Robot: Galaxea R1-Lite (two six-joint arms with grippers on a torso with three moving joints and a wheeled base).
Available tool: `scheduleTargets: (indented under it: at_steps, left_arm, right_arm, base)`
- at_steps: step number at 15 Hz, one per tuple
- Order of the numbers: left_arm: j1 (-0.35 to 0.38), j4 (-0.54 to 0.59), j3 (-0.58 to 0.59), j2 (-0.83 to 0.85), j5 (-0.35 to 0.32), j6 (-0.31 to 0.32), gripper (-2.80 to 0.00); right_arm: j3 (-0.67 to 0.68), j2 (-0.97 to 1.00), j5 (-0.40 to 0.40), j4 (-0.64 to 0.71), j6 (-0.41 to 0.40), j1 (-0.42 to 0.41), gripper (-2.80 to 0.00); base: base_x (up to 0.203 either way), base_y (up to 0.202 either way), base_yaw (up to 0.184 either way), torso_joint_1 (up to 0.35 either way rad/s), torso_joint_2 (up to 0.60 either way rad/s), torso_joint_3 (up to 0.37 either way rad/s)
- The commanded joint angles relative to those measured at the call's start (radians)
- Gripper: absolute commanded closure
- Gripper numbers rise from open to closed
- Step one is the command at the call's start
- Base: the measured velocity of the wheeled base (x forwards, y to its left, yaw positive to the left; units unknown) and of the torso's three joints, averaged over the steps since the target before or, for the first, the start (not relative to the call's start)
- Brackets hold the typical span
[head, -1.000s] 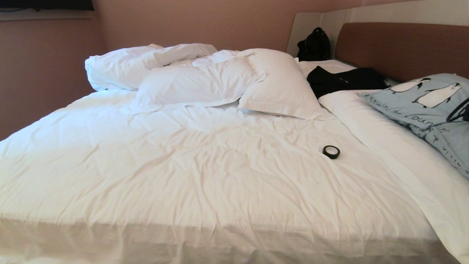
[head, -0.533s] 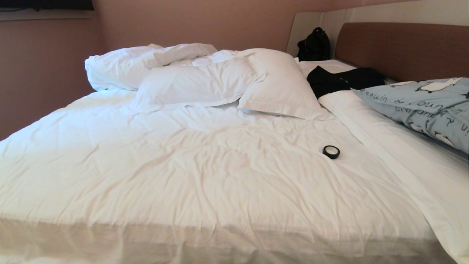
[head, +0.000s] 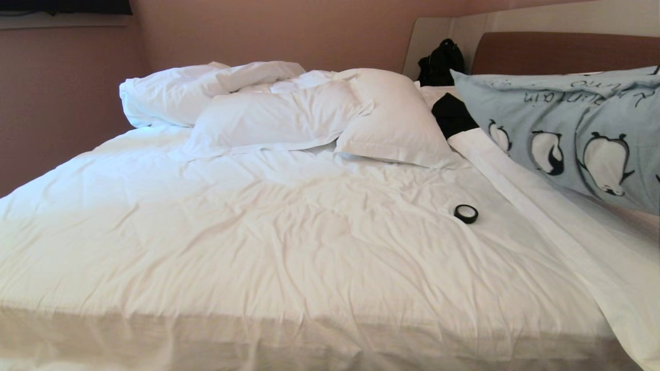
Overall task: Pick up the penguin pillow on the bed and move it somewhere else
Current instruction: Pick up the pillow
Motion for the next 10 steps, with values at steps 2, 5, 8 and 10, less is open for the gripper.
scheduleTargets:
  at_steps: [2,5,8,10]
  left_arm:
    - [0.0,0.001,0.002,0.0,0.0,0.001,0.0]
    - [0.001,0.001,0.002,0.0,0.0,0.001,0.0]
    - [0.0,-0.001,0.002,0.0,0.0,0.004,0.0]
    - [0.0,-0.001,0.002,0.0,0.0,0.002,0.0]
  right_arm:
    - [0.079,-0.074,0.045,-0.007,0.217,0.131,0.0]
    - [0.113,-0.077,0.044,-0.039,0.285,0.233,0.0]
    - [0.129,-0.092,0.046,-0.055,0.287,0.253,0.0]
    - [0.134,-0.092,0.046,-0.06,0.285,0.253,0.0]
  base:
    - [0.0,0.0,0.0,0.0,0.0,0.0]
    - [0.0,0.0,0.0,0.0,0.0,0.0]
    - [0.0,0.0,0.0,0.0,0.0,0.0]
    - [0.0,0.0,0.0,0.0,0.0,0.0]
